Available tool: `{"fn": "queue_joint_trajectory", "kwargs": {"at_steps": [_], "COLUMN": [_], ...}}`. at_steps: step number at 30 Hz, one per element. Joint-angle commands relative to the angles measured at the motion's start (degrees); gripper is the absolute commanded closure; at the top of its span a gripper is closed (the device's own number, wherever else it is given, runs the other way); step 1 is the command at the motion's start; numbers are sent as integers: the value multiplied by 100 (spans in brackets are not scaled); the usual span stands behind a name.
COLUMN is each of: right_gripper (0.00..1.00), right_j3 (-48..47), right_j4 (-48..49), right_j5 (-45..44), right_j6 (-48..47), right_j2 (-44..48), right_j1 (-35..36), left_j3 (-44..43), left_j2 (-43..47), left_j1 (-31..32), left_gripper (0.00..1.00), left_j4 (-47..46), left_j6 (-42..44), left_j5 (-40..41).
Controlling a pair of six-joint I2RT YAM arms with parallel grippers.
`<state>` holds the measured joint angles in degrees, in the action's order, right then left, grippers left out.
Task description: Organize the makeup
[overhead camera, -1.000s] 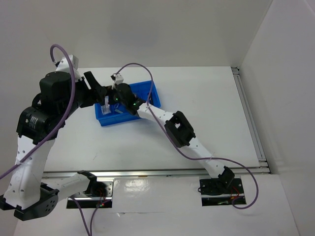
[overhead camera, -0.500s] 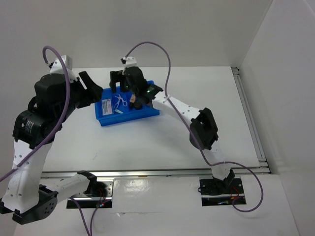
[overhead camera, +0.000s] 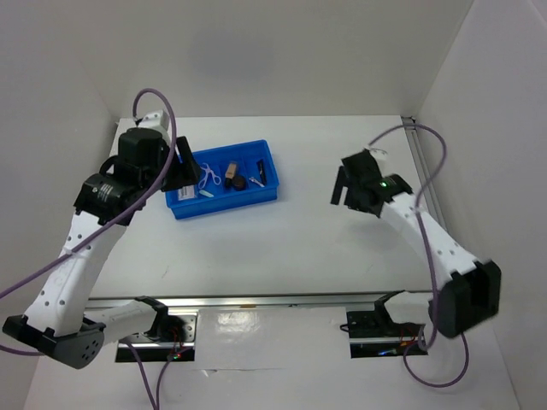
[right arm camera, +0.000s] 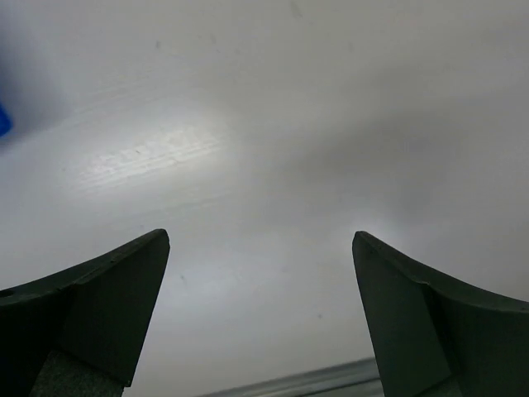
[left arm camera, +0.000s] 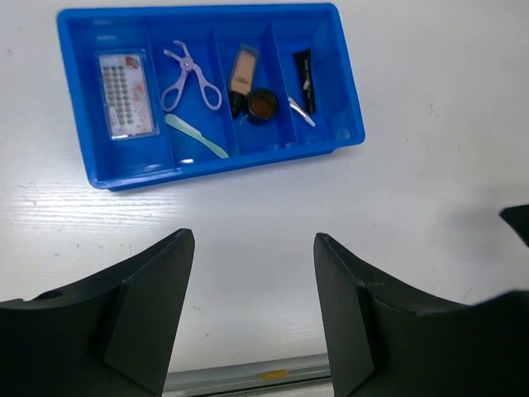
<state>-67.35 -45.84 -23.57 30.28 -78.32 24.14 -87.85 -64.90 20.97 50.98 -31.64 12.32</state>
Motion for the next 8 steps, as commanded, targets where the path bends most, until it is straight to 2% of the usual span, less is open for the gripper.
{"fn": "queue_joint_trajectory", "kwargs": {"at_steps": [1, 2, 5, 8], "right_gripper": [1, 1, 1, 1], "right_j3": [519, 521, 592, 539], "right_j4": [-56, -56, -195, -249], "right_j5": [511, 512, 302, 178], "right_j6": [346, 347, 399, 339], "right_j2": [1282, 1667, 2057, 2120], "right_j1": [-304, -374, -507, -507], "left_j3": [320, 400, 567, 620], "left_j2": [22, 22, -31, -31], "left_j1": [-23, -23, -23, -23], "left_gripper": [27, 27, 27, 27], "left_j4": [-387, -474, -528, -528], "left_j6": [-52, -53, -115, -176], "left_j5": [-483, -485, -616, -616]}}
